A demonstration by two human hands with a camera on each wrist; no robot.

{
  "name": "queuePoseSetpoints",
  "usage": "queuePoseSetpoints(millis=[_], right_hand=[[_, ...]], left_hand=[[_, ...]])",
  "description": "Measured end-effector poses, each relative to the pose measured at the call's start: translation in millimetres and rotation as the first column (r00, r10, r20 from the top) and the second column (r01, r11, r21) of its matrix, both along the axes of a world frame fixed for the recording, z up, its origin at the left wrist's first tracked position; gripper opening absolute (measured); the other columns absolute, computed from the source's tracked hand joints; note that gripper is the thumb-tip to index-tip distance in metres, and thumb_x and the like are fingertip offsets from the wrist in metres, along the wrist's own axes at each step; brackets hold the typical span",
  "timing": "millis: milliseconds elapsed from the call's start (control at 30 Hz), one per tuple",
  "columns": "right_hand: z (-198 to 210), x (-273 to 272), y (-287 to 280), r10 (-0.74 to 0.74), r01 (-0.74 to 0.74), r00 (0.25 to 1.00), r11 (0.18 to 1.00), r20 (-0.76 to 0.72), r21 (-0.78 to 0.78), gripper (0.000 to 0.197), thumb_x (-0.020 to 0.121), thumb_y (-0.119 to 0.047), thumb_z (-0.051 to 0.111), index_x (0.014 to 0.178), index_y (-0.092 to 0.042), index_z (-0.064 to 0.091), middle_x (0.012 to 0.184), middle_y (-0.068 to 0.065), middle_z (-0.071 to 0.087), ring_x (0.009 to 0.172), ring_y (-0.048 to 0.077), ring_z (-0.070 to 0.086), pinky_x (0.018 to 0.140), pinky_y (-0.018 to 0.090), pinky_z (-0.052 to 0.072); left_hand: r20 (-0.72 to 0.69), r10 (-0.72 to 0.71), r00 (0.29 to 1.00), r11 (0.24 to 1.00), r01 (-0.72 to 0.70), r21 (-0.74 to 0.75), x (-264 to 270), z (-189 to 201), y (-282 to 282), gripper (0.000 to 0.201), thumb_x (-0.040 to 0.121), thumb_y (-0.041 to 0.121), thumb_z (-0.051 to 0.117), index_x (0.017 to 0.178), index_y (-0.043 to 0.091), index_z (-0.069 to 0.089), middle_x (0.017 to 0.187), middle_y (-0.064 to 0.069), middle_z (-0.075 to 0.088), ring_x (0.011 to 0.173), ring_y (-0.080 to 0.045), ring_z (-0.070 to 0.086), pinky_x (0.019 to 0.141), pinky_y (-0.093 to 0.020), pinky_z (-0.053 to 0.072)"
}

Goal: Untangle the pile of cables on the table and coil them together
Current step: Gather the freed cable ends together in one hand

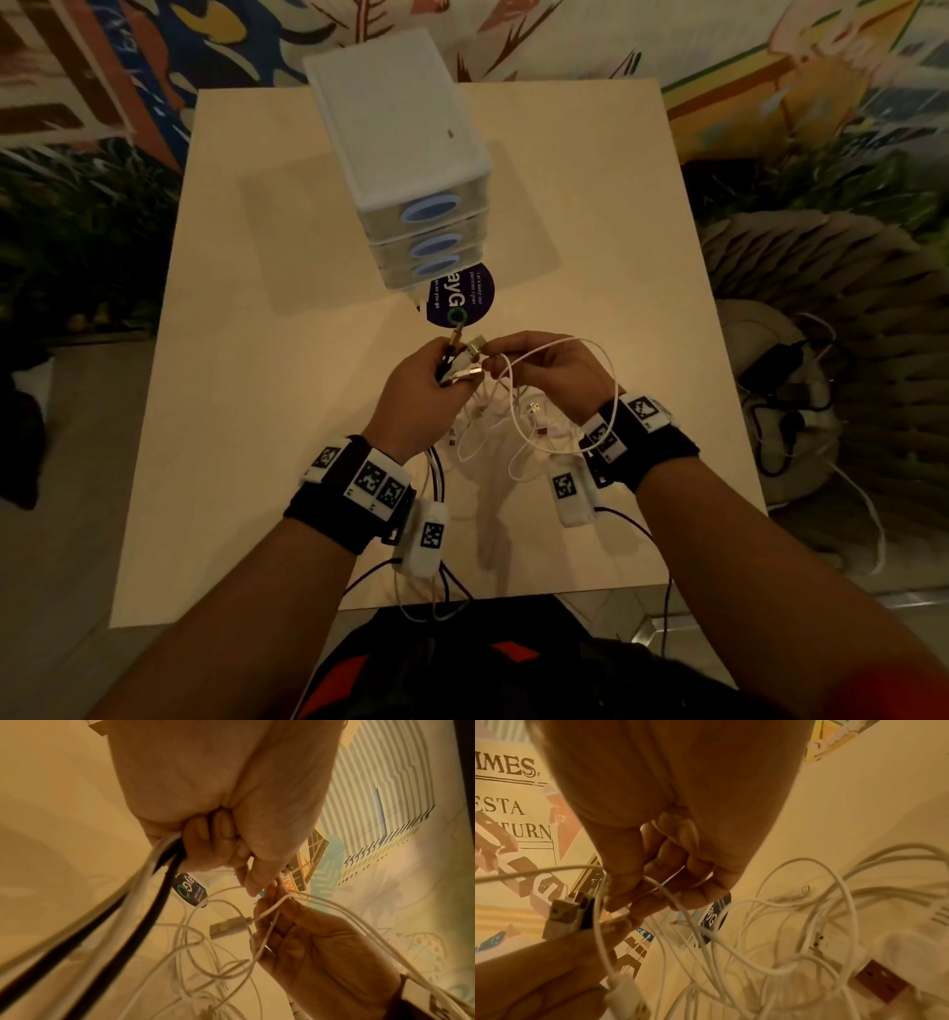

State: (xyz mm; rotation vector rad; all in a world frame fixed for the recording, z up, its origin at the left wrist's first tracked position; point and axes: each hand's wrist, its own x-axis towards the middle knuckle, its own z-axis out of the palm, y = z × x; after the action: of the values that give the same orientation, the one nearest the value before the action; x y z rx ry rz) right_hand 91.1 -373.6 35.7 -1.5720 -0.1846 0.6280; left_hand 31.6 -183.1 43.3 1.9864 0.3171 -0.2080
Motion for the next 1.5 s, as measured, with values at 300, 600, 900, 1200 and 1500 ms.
queuePoseSetpoints(millis=[300, 600, 900, 1200, 1500], right_hand=[[8, -3, -4, 0.028, -0.025, 0.997, 0.999, 0.065, -0.043, 0.018, 0.095, -0.014, 0.069, 0.107, -0.004, 0.076, 0.095, 0.008, 0.078, 0.091, 0.016, 0.073, 0.083, 0.027, 0.056], [7, -1, -10, -0.123, 0.126, 0.990, 0.991, 0.065, -0.052, 0.033, 0.105, -0.032, 0.050, 0.093, -0.025, 0.079, 0.089, -0.001, 0.072, 0.079, 0.017, 0.061, 0.071, 0.032, 0.046], [4, -1, -11, -0.237, 0.248, 0.963, 0.965, -0.132, 0.080, 0.038, 0.109, -0.026, 0.041, 0.093, -0.006, 0.069, 0.080, 0.005, 0.068, 0.075, 0.022, 0.067, 0.067, 0.029, 0.051], [1, -9, -3, -0.217, 0.251, 0.948, 0.959, -0.235, 0.129, 0.037, 0.109, -0.024, 0.040, 0.091, -0.005, 0.066, 0.078, 0.007, 0.068, 0.075, 0.024, 0.071, 0.069, 0.030, 0.056], [-1, -19, 21, -0.111, 0.099, 0.969, 0.993, -0.219, -0.066, 0.033, 0.107, -0.026, 0.047, 0.104, -0.001, 0.068, 0.089, 0.018, 0.074, 0.079, 0.034, 0.072, 0.083, 0.048, 0.059]], left_hand=[[0.015, -0.089, 0.996, 0.995, 0.089, -0.042, -2, 7, -4, 0.035, 0.093, 0.024, 0.072, 0.125, 0.037, 0.063, 0.110, 0.018, 0.072, 0.101, 0.006, 0.066, 0.091, -0.020, 0.051], [-0.020, 0.027, 0.999, 1.000, -0.026, 0.010, -4, -2, 4, 0.014, 0.096, 0.034, 0.067, 0.102, 0.026, 0.058, 0.087, 0.005, 0.069, 0.076, -0.013, 0.062, 0.073, -0.035, 0.048], [-0.052, 0.049, 0.997, 0.998, -0.047, 0.030, -8, -11, 14, 0.011, 0.097, 0.034, 0.065, 0.097, 0.023, 0.065, 0.080, 0.002, 0.067, 0.070, -0.016, 0.058, 0.070, -0.038, 0.047], [-0.112, -0.069, 0.991, 0.991, 0.056, -0.121, -17, -9, 3, 0.012, 0.093, 0.030, 0.072, 0.104, 0.032, 0.077, 0.097, 0.001, 0.078, 0.099, -0.024, 0.072, 0.093, -0.047, 0.055], [-0.054, -0.050, 0.997, 0.992, 0.043, -0.120, -18, -3, 5, 0.033, 0.083, 0.058, 0.071, 0.103, 0.032, 0.077, 0.092, 0.003, 0.078, 0.089, -0.020, 0.073, 0.084, -0.051, 0.059]])
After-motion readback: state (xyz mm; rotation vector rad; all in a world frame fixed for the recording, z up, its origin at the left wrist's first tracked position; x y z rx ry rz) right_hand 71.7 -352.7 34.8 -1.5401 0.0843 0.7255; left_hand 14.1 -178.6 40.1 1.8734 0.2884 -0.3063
